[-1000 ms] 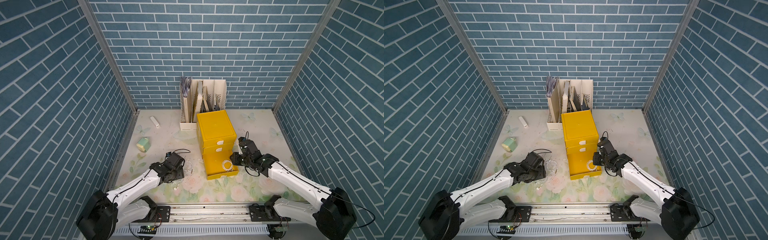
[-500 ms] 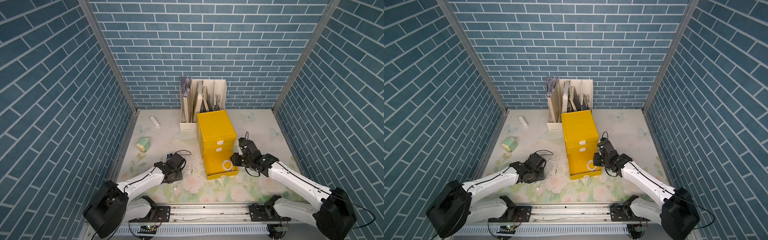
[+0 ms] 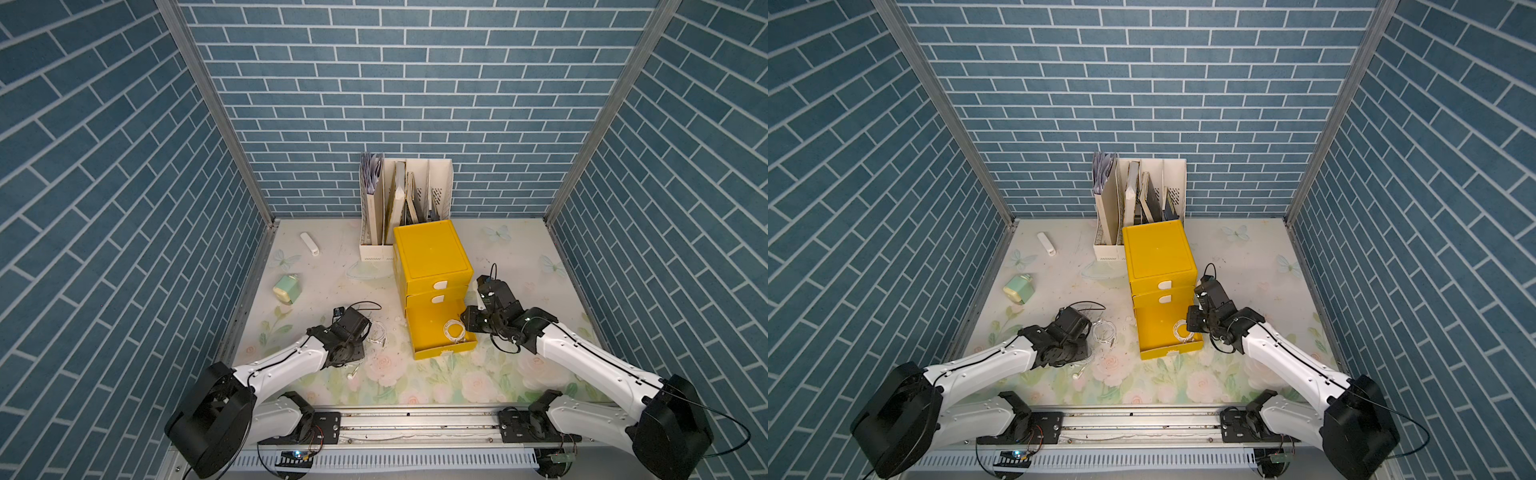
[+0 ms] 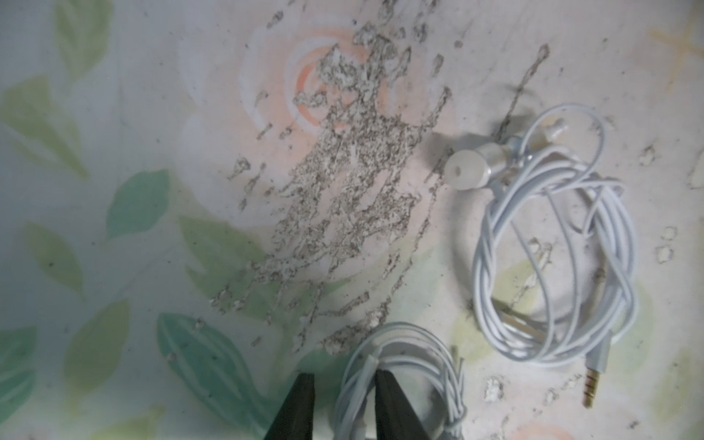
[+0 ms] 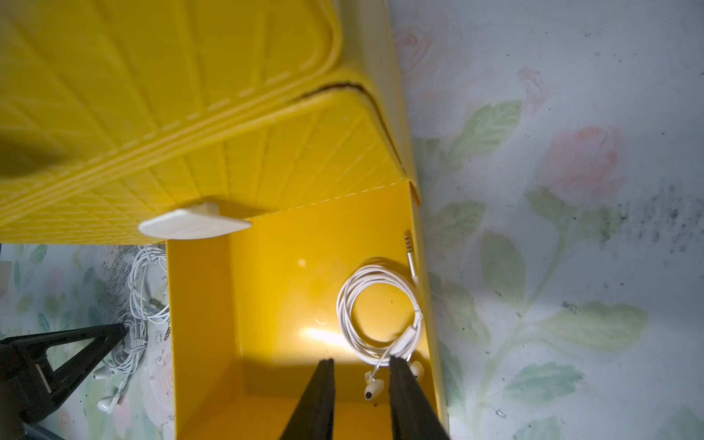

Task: Place the wired earphones into the drawer by color
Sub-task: Pick up the wired earphones from the center of the board.

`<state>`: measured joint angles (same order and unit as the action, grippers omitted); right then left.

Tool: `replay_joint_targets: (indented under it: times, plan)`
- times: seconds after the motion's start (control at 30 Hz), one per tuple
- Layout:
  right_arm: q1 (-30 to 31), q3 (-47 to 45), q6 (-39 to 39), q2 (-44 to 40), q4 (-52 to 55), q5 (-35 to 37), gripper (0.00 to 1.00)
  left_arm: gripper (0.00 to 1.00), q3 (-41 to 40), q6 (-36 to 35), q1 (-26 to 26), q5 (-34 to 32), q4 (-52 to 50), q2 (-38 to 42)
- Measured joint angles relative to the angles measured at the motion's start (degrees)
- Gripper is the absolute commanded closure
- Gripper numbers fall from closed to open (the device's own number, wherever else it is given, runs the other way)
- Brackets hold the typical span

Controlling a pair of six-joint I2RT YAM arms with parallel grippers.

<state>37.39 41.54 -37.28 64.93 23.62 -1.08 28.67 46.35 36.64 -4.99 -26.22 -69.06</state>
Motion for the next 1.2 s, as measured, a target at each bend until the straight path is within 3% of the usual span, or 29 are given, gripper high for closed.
replay_joint_targets:
  times: [0.3, 0.67, 1.2]
  plan:
    - [0.00, 0.00, 0.00, -0.02, 0.02, -0.17, 0.72, 0.85, -0.13, -0.52, 0.00, 1.27, 0.55, 0.28]
    - [0.00, 0.00, 0.00, -0.61, 0.37, -0.22, 0.72, 0.89, 0.61, -1.20, 0.00, 1.44, -1.01, 3.10]
    - [-0.13, 0.33, -0.44, -5.97, 1.88, -0.13, 0.70, 0.90, 14.82, -2.01, 0.26, 5.55, -7.96, 13.81]
